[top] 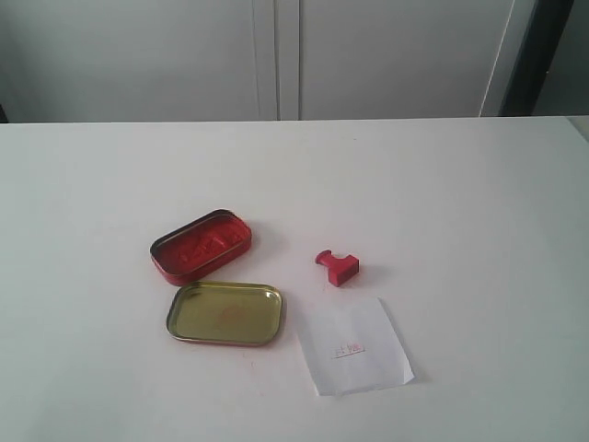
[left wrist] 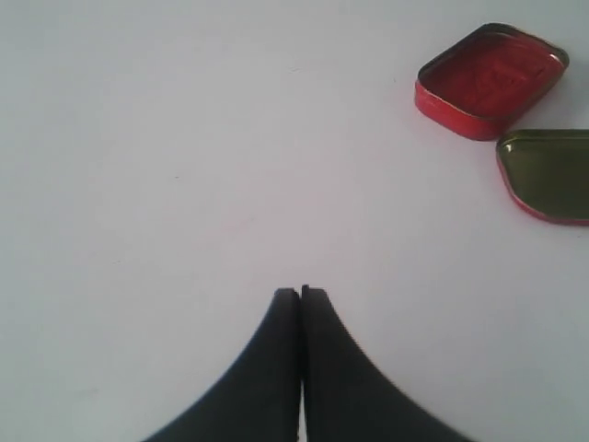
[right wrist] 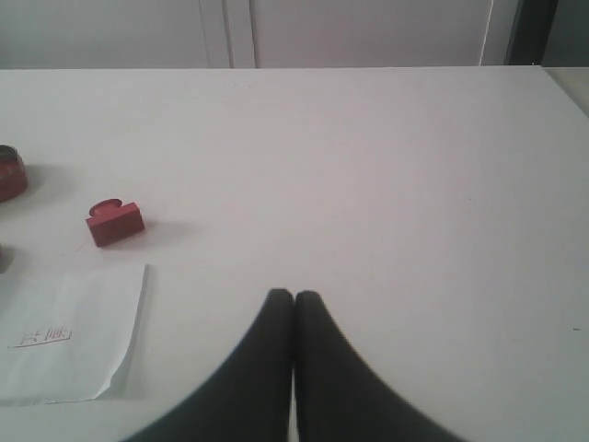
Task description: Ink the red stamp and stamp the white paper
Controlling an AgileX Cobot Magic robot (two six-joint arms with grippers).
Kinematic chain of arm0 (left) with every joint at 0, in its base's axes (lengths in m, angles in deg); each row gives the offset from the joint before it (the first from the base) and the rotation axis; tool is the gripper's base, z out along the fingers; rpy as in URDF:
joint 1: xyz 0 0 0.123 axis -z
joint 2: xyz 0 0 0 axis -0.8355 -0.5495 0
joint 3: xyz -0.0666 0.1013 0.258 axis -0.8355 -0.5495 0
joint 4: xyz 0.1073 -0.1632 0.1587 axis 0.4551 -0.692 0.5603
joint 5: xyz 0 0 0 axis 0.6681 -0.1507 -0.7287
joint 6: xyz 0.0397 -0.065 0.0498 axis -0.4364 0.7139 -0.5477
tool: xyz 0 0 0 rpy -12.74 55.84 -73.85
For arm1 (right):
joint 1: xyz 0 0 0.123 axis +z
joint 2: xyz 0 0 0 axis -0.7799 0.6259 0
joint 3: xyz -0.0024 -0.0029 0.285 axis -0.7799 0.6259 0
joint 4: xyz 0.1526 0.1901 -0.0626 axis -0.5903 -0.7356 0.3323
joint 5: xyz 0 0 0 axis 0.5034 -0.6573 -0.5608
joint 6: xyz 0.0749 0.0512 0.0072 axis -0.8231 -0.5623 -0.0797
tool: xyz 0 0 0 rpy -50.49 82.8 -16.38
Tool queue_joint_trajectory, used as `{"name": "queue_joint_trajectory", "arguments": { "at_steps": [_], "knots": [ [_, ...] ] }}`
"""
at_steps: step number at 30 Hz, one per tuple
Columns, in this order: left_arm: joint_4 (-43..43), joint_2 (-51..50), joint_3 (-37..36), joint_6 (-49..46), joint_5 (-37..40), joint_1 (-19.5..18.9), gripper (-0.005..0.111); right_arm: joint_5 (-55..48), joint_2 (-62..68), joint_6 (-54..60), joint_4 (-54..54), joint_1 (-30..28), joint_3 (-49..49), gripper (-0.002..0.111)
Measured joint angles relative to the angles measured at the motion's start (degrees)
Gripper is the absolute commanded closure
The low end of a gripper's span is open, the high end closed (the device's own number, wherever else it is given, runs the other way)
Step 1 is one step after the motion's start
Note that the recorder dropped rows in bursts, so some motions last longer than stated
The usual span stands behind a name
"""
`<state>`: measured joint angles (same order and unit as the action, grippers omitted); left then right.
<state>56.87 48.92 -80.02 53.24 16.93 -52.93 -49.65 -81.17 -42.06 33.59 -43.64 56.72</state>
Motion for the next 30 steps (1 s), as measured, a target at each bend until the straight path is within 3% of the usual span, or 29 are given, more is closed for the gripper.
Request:
{"name": "queue_joint_trajectory", "arguments": {
  "at_steps": [7, 30],
  "knots": [
    [1.3, 7.77, -5.74, 0.0, -0.41, -3.5, 0.107, 0.0, 0.0, 0.0, 0.0, 0.0, 0.0, 0.108],
    [1.54, 7.86, -5.74, -0.12, -0.41, -3.58, 0.107, 0.0, 0.0, 0.0, 0.0, 0.0, 0.0, 0.108]
  ]
}}
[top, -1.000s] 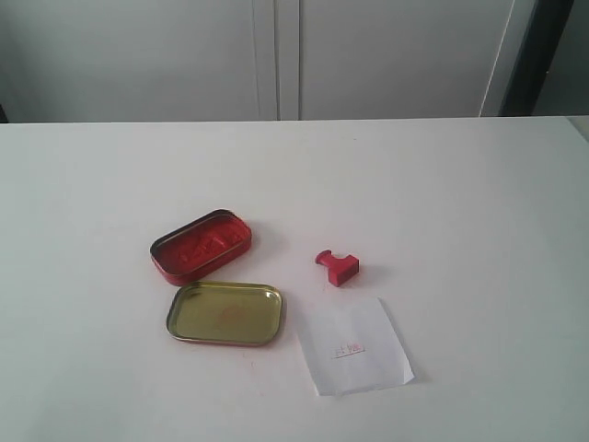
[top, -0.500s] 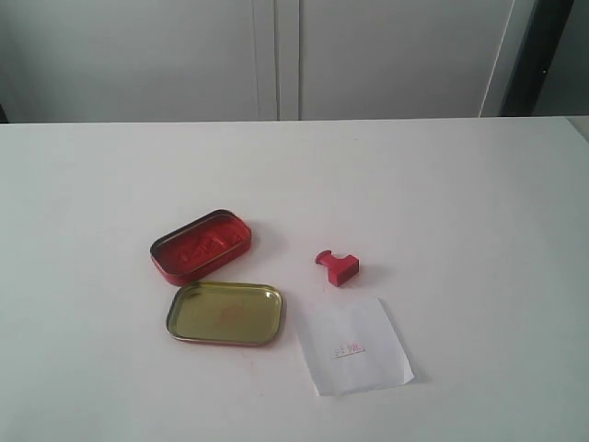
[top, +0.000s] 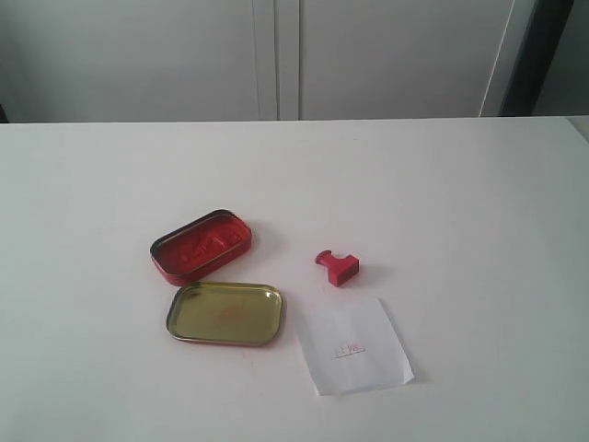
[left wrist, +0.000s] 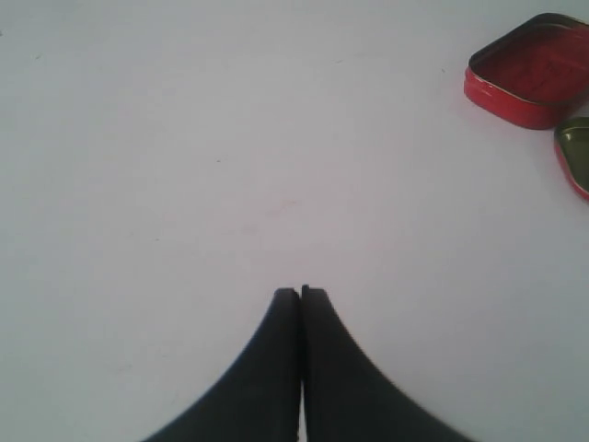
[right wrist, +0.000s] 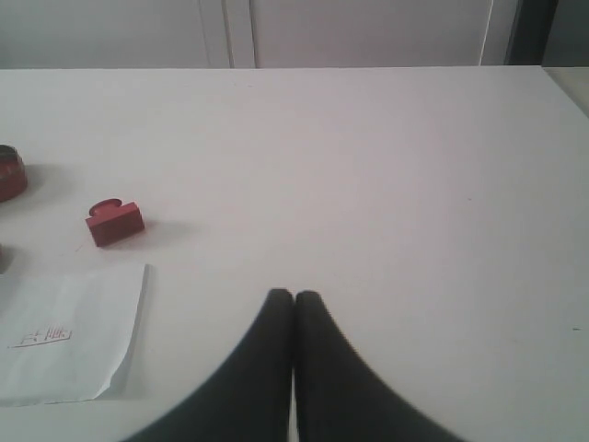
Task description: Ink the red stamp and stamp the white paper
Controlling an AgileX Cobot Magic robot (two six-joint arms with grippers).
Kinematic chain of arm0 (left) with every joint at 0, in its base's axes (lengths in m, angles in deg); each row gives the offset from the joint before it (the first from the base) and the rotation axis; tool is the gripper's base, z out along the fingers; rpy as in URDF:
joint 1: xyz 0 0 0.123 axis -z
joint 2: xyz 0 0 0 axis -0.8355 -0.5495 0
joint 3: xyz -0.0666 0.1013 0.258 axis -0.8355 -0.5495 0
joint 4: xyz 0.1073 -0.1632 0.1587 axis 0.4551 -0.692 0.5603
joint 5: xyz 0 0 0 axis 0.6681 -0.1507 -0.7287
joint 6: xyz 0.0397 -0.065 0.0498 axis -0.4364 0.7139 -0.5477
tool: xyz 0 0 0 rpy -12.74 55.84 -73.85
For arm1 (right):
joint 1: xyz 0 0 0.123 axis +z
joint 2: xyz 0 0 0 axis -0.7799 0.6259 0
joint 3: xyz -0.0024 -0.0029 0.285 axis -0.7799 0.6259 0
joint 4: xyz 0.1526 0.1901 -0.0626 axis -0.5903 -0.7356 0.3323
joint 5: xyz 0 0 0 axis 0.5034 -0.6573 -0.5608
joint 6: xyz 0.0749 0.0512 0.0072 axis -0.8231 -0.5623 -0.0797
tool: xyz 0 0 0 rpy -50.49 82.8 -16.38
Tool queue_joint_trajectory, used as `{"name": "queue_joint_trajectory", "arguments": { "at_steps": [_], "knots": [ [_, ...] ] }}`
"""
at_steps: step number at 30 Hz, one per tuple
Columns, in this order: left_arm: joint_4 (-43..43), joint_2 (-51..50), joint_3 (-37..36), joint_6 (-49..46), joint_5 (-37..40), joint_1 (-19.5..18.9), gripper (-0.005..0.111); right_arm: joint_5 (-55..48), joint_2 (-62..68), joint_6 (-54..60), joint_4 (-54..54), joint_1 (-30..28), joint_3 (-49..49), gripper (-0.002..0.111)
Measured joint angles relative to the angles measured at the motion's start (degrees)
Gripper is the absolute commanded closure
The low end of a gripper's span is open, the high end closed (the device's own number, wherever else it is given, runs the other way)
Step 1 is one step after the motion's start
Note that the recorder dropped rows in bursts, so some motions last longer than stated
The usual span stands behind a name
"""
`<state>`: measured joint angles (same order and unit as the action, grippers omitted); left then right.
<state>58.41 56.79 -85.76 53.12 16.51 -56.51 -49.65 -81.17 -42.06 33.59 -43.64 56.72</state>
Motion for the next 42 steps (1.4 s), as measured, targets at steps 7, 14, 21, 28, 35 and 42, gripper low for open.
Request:
{"name": "queue_joint_trajectory", "arguments": {
  "at_steps": [7, 14, 21, 28, 35, 42],
  "knots": [
    [0.0, 0.0, 0.0, 0.0, -0.1, 0.0, 0.107, 0.0, 0.0, 0.0, 0.0, 0.0, 0.0, 0.108],
    [0.0, 0.0, 0.0, 0.0, -3.89, 0.0, 0.107, 0.0, 0.0, 0.0, 0.0, 0.0, 0.0, 0.108],
    [0.0, 0.0, 0.0, 0.0, -6.71, 0.0, 0.107, 0.0, 0.0, 0.0, 0.0, 0.0, 0.0, 0.108],
    [0.0, 0.0, 0.0, 0.0, -6.92, 0.0, 0.107, 0.0, 0.0, 0.0, 0.0, 0.0, 0.0, 0.108],
    [0.0, 0.0, 0.0, 0.0, -6.92, 0.0, 0.107, 0.0, 0.0, 0.0, 0.0, 0.0, 0.0, 0.108],
    [0.0, 0.0, 0.0, 0.0, -6.92, 0.0, 0.107, 0.0, 0.0, 0.0, 0.0, 0.0, 0.0, 0.108]
  ]
}}
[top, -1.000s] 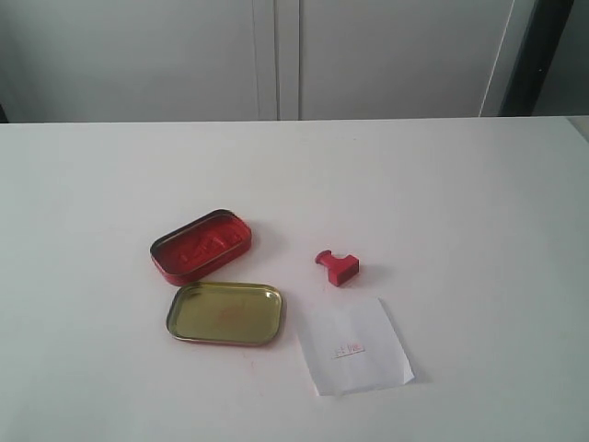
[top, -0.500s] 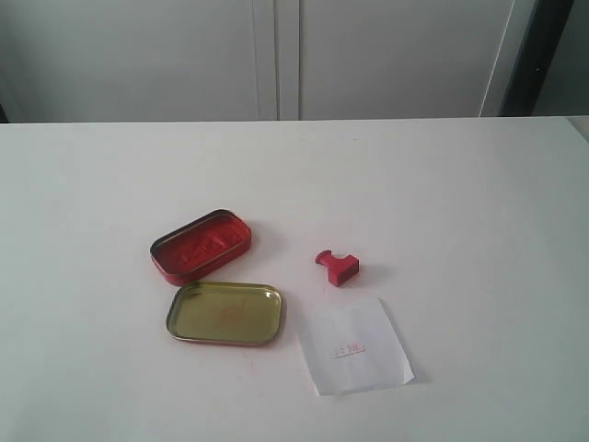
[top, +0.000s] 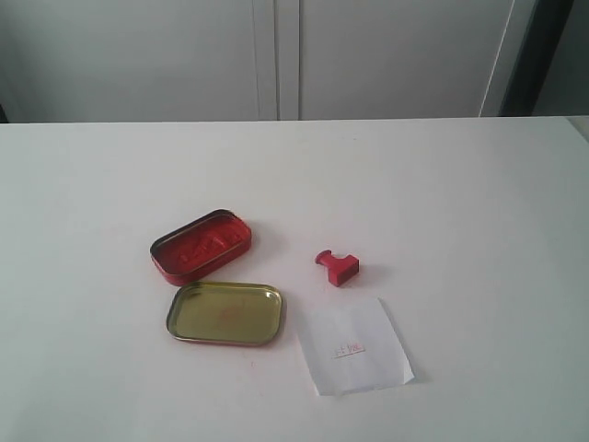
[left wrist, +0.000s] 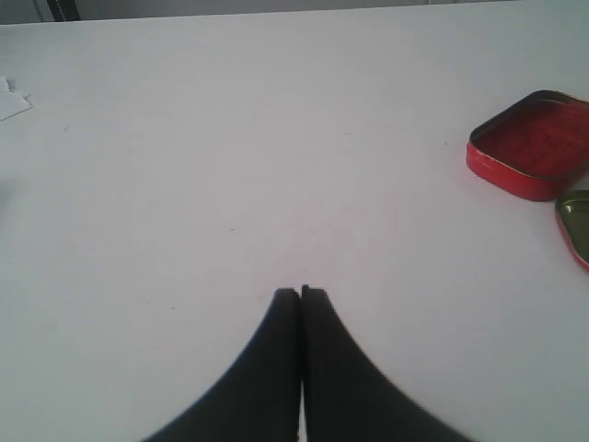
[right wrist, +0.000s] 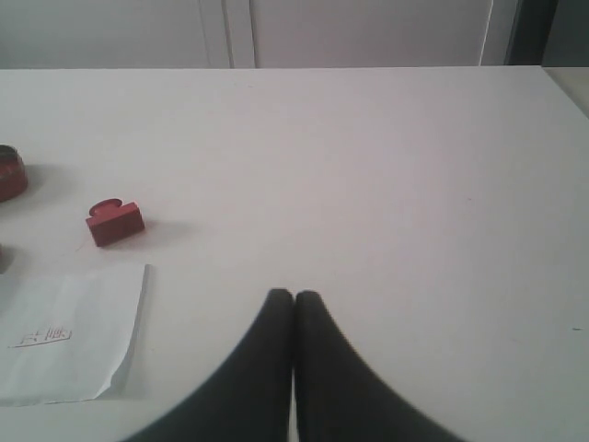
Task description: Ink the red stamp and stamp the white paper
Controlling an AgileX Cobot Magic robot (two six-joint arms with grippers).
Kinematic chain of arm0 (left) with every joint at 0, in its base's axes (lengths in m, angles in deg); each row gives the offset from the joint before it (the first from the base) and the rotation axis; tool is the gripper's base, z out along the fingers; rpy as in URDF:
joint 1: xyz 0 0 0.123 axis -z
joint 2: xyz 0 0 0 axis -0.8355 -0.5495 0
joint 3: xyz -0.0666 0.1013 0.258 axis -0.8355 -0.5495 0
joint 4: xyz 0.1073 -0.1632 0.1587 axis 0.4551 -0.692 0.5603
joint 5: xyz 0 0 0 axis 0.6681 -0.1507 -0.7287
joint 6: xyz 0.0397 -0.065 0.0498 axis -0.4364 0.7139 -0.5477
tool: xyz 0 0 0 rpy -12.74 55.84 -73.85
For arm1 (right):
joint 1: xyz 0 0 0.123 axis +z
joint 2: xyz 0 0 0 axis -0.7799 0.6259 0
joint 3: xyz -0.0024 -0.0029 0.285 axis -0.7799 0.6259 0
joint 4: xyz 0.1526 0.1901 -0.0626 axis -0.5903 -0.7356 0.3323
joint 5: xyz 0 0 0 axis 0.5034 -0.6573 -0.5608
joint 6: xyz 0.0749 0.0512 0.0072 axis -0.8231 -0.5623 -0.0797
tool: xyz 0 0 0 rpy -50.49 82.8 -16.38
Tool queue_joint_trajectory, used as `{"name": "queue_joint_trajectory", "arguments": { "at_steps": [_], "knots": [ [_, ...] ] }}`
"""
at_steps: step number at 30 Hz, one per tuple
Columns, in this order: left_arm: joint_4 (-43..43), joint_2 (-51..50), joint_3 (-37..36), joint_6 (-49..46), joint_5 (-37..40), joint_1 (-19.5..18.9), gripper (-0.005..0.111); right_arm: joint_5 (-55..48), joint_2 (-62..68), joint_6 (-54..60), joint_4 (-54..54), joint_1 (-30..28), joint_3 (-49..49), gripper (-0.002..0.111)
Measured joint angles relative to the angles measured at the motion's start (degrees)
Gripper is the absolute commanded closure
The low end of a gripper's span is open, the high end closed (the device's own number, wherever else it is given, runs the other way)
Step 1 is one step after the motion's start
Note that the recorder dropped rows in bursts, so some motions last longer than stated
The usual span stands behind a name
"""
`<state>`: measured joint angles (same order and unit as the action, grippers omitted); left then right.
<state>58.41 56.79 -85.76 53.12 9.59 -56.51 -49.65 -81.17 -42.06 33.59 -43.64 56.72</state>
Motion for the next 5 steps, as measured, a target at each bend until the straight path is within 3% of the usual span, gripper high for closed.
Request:
{"name": "queue_joint_trajectory", "arguments": {
  "at_steps": [5],
  "knots": [
    [0.0, 0.0, 0.0, 0.0, 0.0, 0.0, 0.107, 0.0, 0.0, 0.0, 0.0, 0.0, 0.0, 0.108]
  ]
}}
